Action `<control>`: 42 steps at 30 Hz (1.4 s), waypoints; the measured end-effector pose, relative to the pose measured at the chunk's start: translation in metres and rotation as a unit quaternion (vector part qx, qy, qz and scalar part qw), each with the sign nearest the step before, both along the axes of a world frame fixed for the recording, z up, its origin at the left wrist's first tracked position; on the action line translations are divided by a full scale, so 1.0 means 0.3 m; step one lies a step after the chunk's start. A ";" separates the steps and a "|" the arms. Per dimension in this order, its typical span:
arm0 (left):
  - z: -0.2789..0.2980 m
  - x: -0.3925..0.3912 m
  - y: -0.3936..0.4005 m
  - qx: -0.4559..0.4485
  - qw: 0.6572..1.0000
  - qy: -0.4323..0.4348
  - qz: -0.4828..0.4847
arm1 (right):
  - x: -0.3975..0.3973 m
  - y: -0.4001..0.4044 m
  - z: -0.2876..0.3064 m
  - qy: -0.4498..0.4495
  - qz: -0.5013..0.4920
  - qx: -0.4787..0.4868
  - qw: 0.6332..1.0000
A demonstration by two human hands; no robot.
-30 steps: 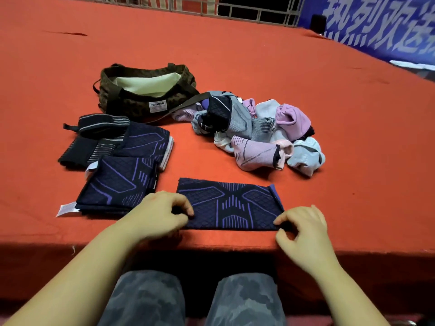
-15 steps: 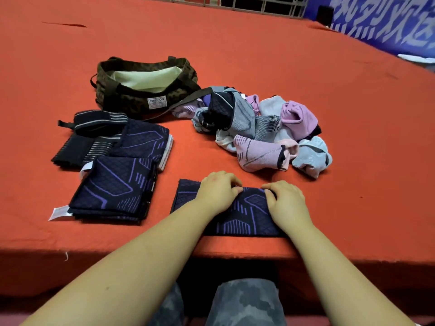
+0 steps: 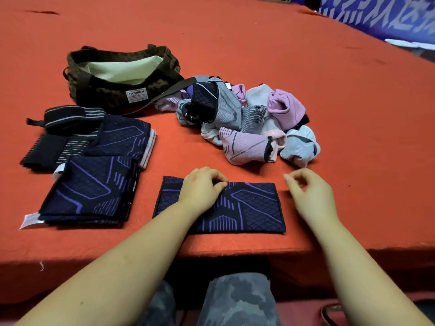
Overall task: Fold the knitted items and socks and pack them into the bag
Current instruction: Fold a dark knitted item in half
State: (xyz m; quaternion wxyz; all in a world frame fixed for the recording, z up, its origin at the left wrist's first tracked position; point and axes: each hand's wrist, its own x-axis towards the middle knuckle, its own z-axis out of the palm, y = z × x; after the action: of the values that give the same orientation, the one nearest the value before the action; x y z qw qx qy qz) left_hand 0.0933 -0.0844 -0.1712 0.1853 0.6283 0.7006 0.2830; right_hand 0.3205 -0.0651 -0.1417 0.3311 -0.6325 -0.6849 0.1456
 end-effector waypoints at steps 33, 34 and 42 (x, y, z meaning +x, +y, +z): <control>0.226 -0.083 -0.293 -0.138 0.834 -0.535 0.000 | -0.431 -0.253 0.055 0.334 0.120 -0.224 0.908; 0.223 -0.071 -0.284 -0.139 0.849 -0.510 -0.011 | -0.410 -0.249 0.054 0.333 0.114 -0.215 0.911; 0.103 0.066 -0.208 0.078 0.976 0.128 -0.159 | -0.187 -0.202 0.036 0.215 0.048 -0.101 0.970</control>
State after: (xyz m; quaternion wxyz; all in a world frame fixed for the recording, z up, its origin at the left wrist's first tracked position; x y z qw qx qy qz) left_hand 0.1130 -0.1469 -0.1404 0.0869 0.7754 0.5852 0.2208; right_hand 0.2645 -0.1257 -0.1309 0.3974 -0.5829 -0.6093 0.3620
